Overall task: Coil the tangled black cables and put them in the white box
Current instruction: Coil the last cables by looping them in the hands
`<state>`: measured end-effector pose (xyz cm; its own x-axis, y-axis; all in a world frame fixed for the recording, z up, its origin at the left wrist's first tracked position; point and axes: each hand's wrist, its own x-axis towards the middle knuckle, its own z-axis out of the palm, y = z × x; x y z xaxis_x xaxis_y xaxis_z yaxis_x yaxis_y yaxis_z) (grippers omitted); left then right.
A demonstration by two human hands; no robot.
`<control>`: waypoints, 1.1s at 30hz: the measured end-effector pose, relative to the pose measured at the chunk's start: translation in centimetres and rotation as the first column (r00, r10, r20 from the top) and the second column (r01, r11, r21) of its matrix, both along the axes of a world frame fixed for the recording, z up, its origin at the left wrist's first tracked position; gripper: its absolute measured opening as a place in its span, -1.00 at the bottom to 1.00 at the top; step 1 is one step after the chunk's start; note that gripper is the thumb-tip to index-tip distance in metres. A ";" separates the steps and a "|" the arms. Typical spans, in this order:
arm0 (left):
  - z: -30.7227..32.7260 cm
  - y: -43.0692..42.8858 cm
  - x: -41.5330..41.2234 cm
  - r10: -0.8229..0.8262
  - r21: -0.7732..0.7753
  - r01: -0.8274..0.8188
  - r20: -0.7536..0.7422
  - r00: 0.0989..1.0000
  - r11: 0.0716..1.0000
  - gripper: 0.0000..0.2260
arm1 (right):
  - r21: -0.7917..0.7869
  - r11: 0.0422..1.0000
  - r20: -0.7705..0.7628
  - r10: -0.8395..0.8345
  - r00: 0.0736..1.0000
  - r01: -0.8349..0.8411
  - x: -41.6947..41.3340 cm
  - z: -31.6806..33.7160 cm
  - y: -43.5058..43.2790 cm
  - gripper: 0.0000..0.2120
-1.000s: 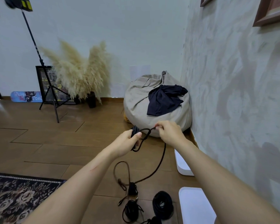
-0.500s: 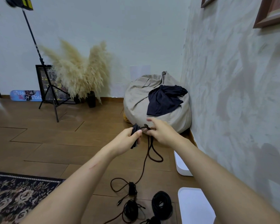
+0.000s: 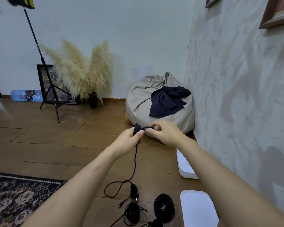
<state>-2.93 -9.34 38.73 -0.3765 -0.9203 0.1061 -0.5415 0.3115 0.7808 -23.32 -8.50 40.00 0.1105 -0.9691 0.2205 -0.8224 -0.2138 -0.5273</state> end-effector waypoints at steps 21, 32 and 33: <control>-0.4 -0.2 -0.8 0.094 -0.002 -0.095 -0.075 0.993 0.996 -0.62 | 0.065 0.986 0.012 -0.156 0.988 0.155 -1.5 0.0 -1.0 -0.37; -0.4 0.1 -0.7 0.085 -0.017 -0.086 -0.048 0.995 0.996 -0.62 | -0.116 0.970 -0.188 -0.235 0.954 0.216 -2.6 0.3 -0.3 -0.77; -0.3 0.1 -0.7 0.073 -0.013 -0.074 -0.042 0.996 0.997 -0.63 | -0.108 0.972 -0.205 -0.228 0.952 0.210 -2.6 0.3 -0.3 -0.68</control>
<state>-3.60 -9.21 38.44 -0.3030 -0.9435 0.1340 -0.5303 0.2838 0.7989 -25.88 -8.76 40.27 -0.0488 -0.9538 0.2965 -0.9456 -0.0515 -0.3213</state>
